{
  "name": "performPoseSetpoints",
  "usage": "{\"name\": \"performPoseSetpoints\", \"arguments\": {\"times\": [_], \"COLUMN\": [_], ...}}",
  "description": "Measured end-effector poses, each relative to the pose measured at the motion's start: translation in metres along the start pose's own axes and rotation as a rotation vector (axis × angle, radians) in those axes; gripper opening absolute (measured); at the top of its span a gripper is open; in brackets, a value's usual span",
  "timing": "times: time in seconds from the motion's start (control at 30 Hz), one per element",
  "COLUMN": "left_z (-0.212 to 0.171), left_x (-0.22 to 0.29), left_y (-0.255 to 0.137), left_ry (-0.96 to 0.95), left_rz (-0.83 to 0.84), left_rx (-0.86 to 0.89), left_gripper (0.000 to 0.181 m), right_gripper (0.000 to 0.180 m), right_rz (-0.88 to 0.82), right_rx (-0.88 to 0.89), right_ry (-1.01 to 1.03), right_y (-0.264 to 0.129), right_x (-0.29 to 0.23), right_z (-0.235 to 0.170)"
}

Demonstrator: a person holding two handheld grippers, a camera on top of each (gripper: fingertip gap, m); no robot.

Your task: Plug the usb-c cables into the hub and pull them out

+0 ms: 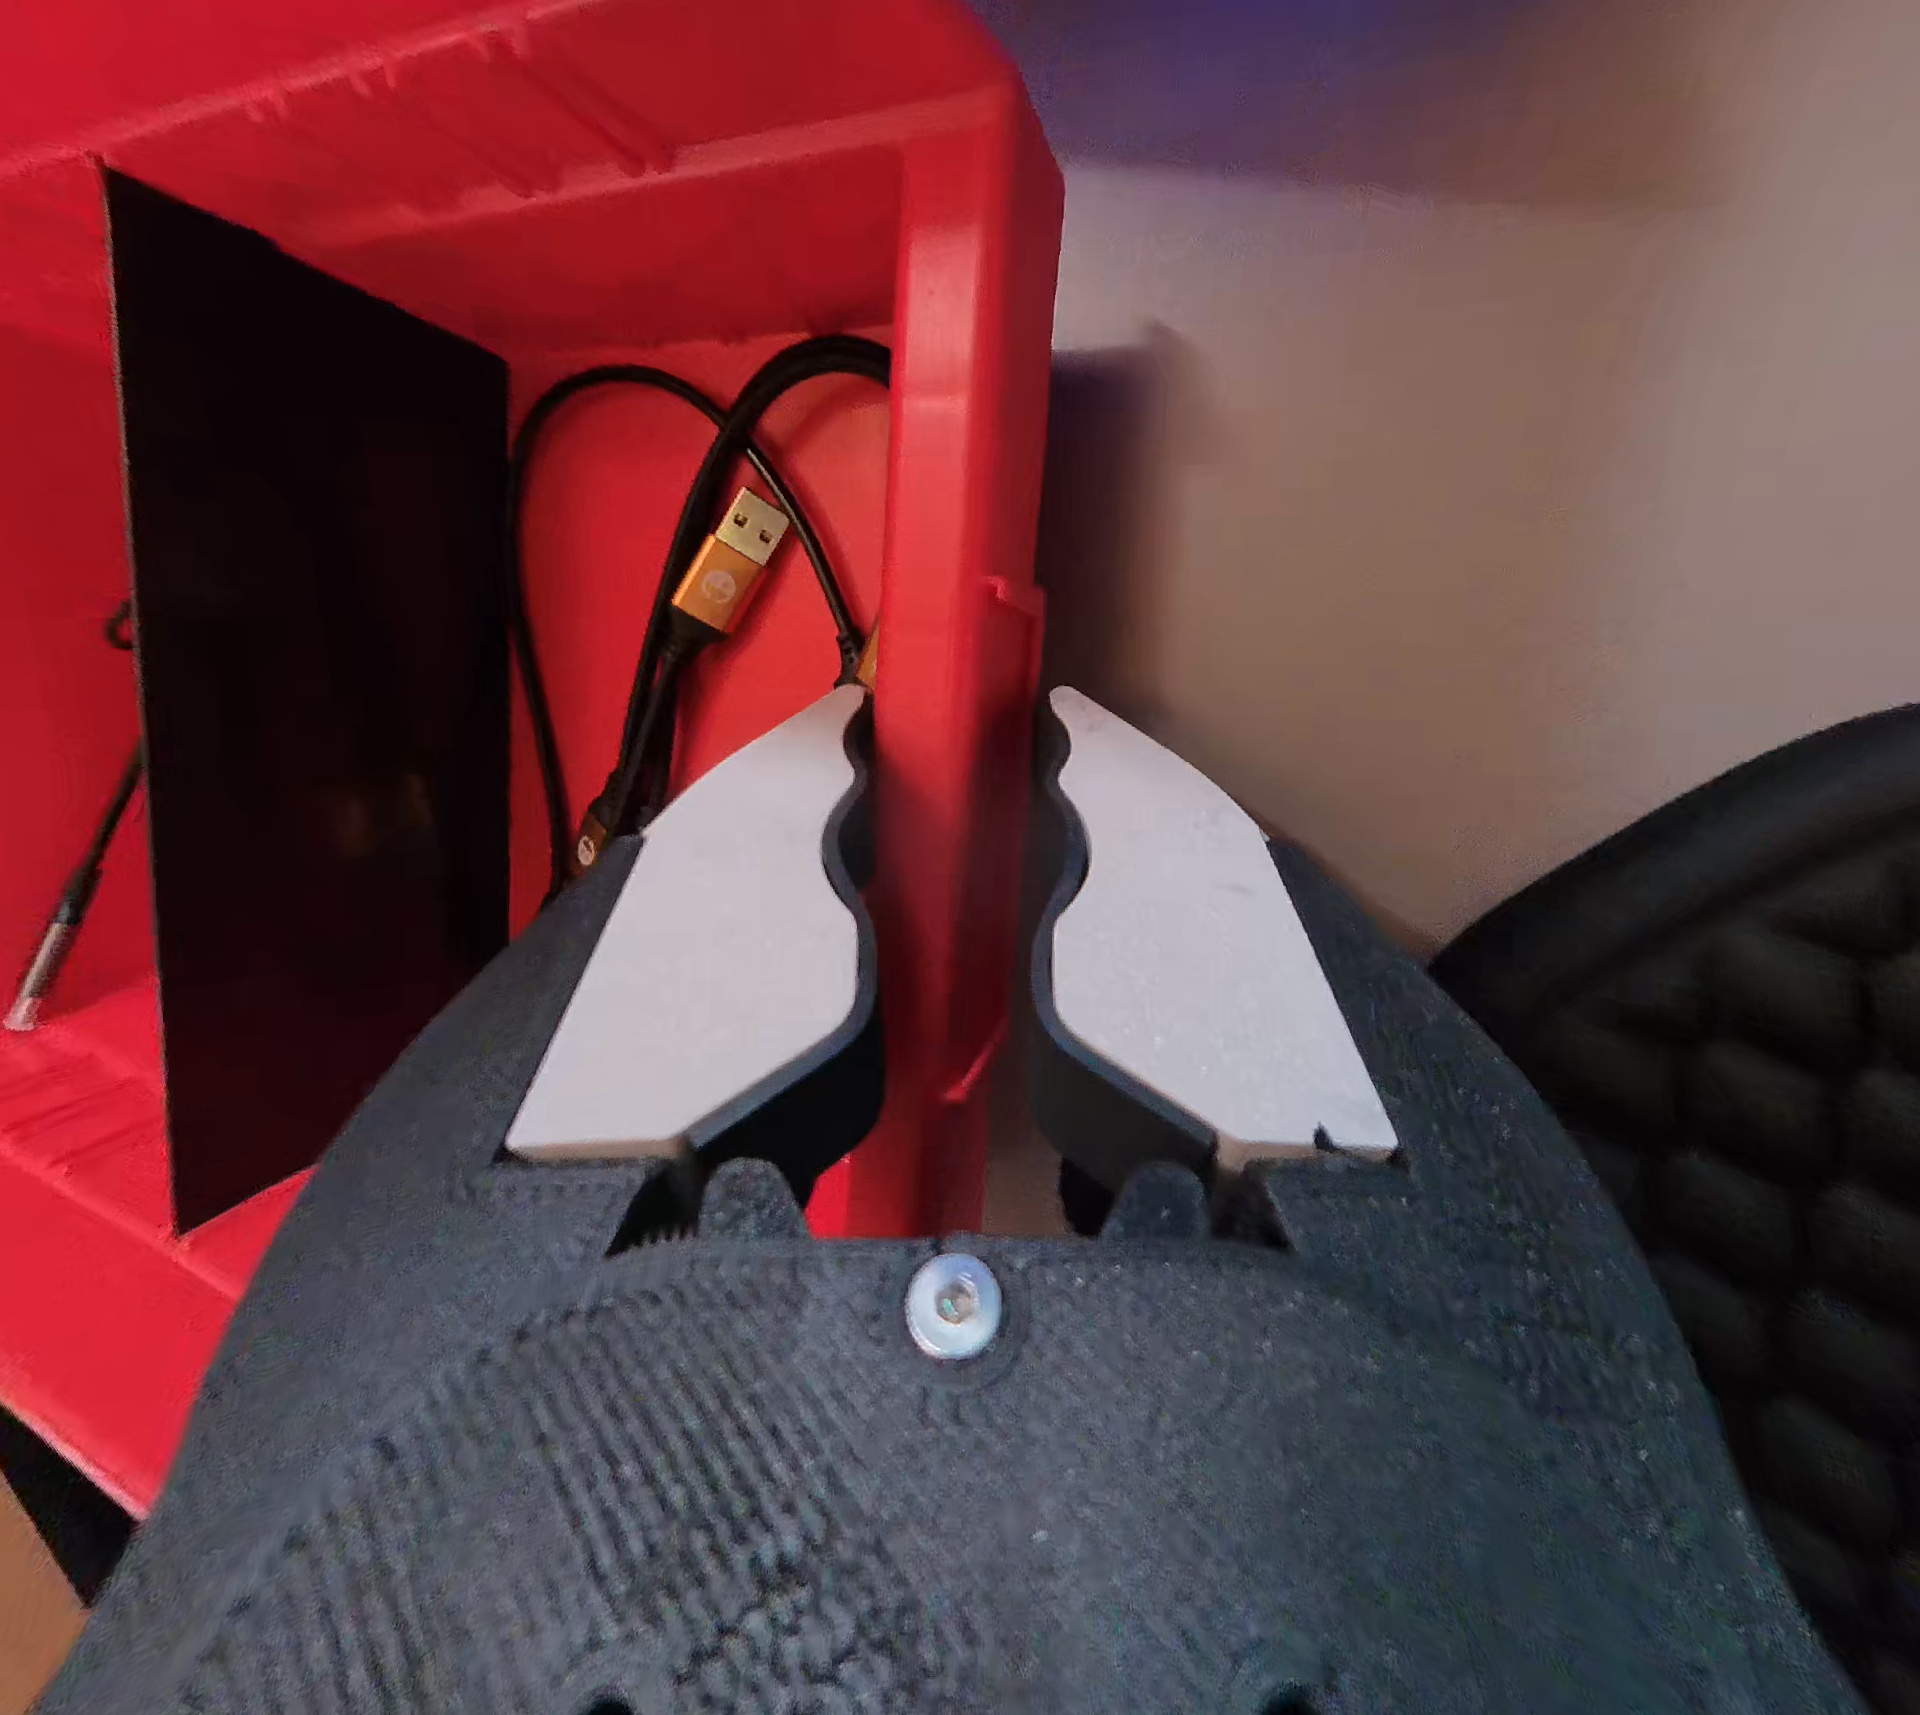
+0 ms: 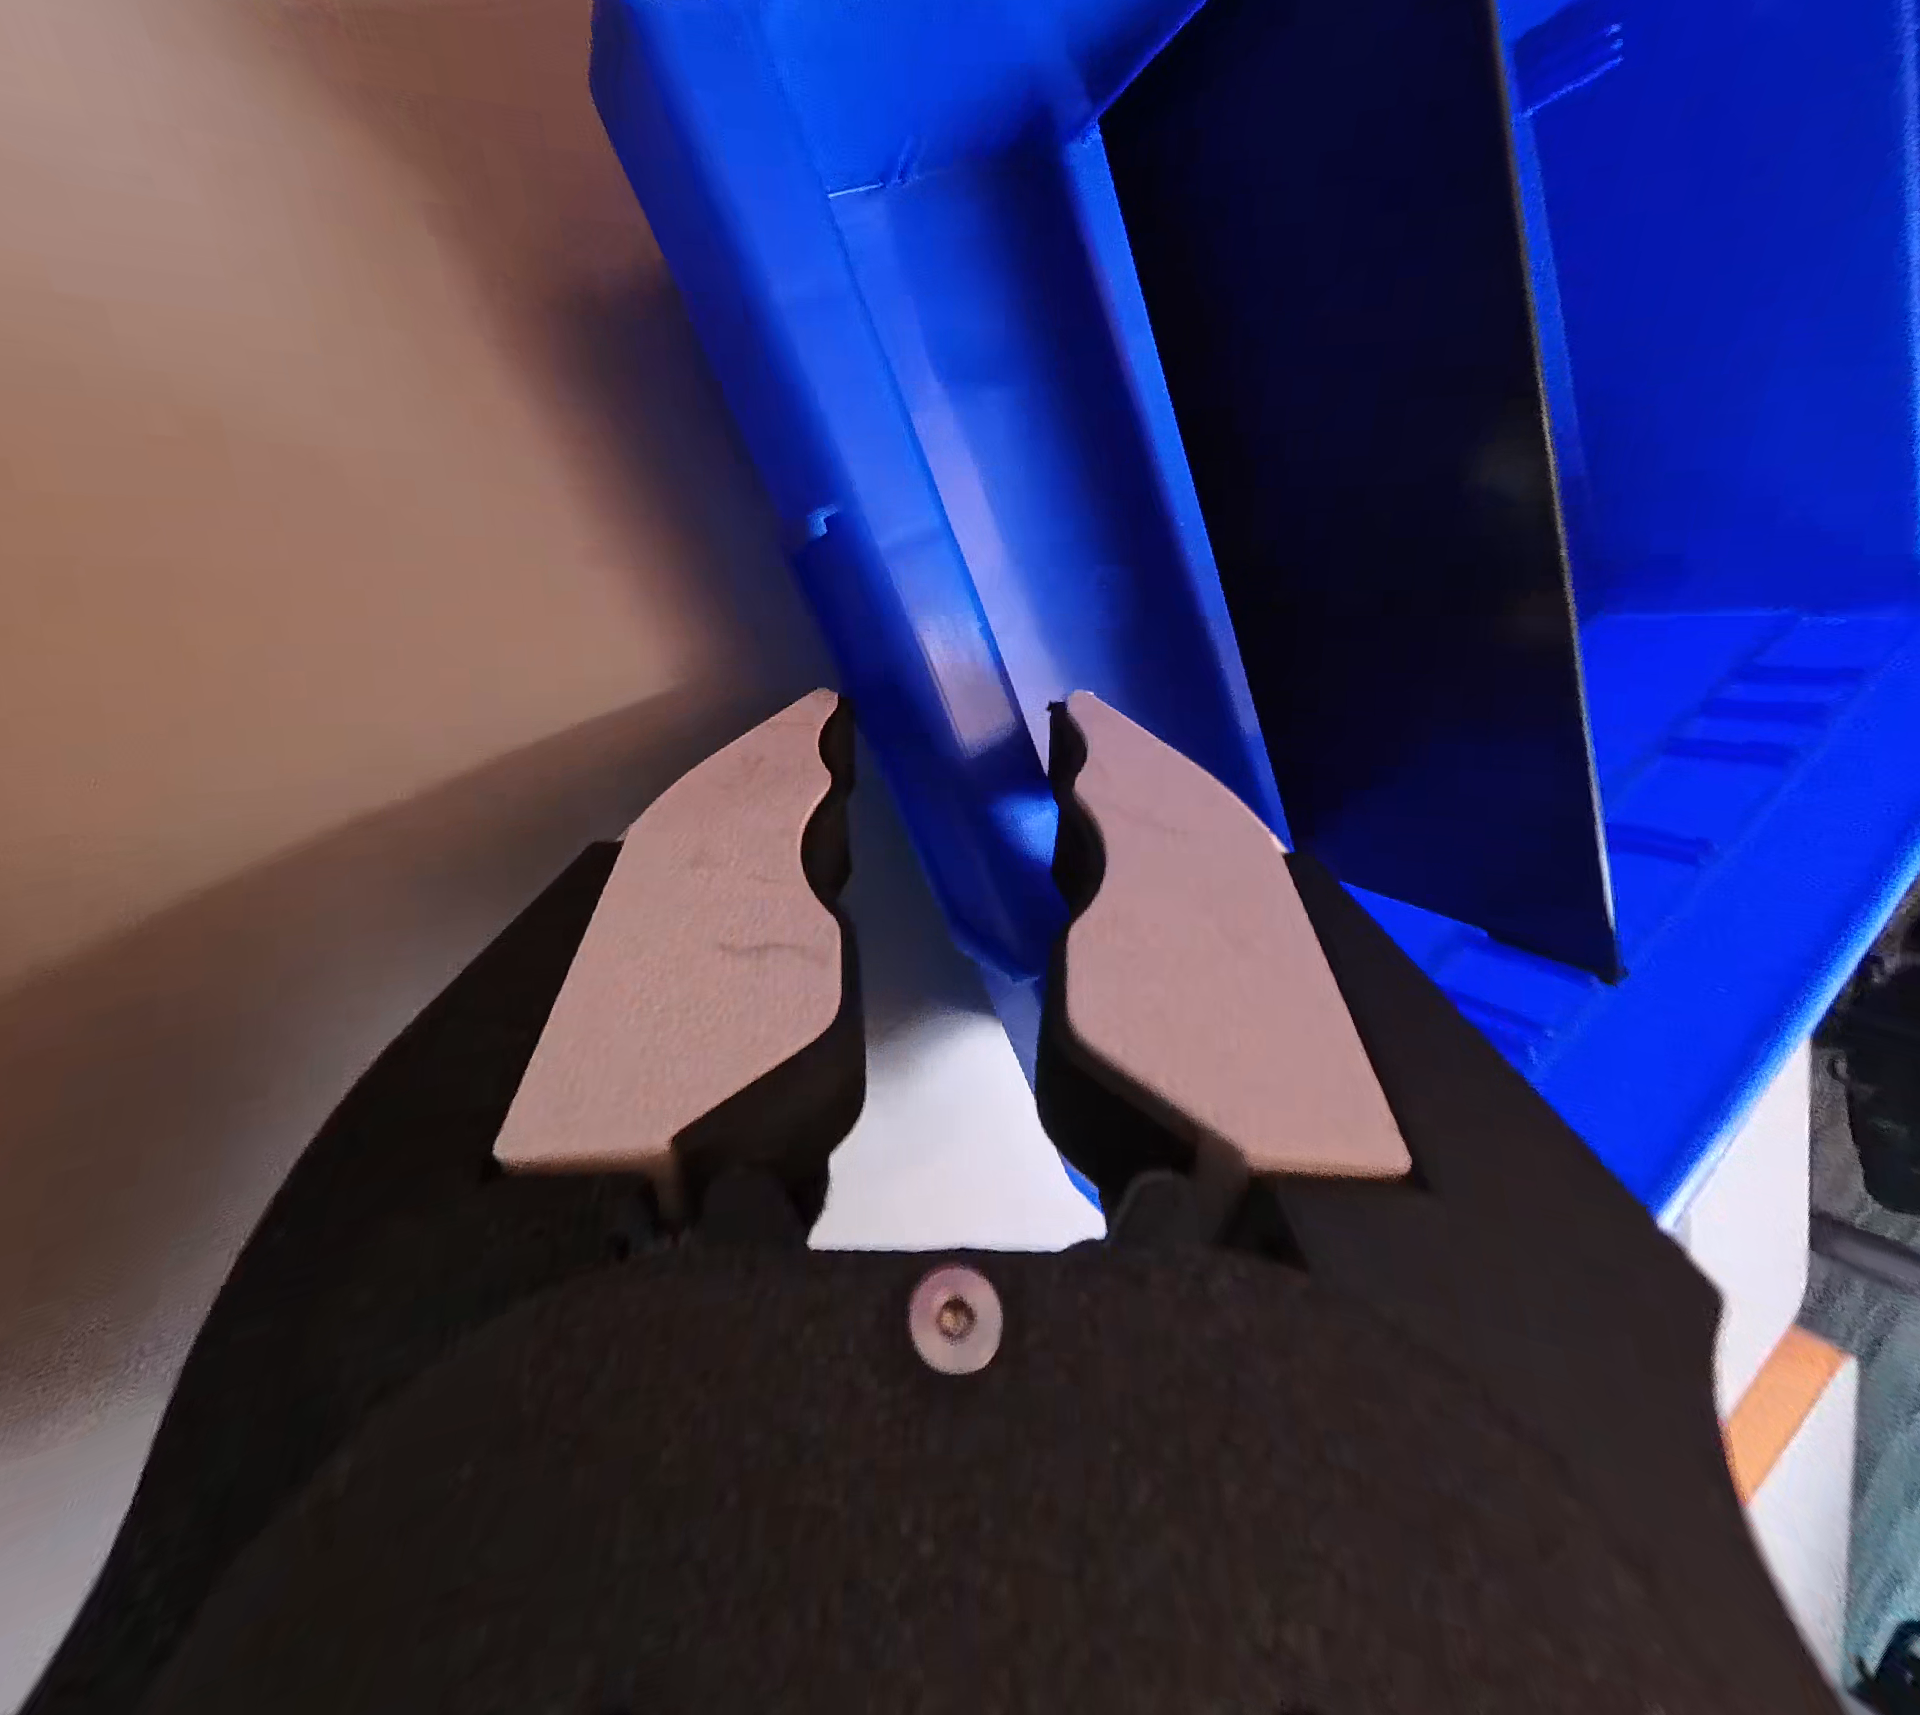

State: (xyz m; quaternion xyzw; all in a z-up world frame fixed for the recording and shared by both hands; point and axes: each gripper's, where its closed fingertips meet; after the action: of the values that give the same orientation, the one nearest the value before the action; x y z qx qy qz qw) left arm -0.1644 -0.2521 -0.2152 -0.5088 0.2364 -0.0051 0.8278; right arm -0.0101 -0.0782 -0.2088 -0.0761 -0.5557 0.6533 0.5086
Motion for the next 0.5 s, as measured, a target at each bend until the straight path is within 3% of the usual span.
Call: {"name": "performPoseSetpoints", "arguments": {"times": [0.5], "left_z": [0.003], "left_x": [-0.005], "left_y": [0.006], "left_ry": [0.004], "left_rz": [0.009], "left_rx": [0.016], "left_gripper": [0.029], "right_gripper": [0.036], "right_rz": [-0.227], "right_rx": [-0.134], "right_ry": [0.213], "right_y": [-0.033], "right_x": [0.020], "right_z": [-0.091]}}
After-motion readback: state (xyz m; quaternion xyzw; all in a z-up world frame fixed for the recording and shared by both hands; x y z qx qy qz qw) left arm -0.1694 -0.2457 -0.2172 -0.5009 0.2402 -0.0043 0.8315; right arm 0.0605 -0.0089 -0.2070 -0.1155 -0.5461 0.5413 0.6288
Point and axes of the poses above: each gripper's, where its closed fingertips meet, y out along the fingers, z out of its top, x = y × z across the jaws, and after that the axes turned 3 degrees about -x, right-handed
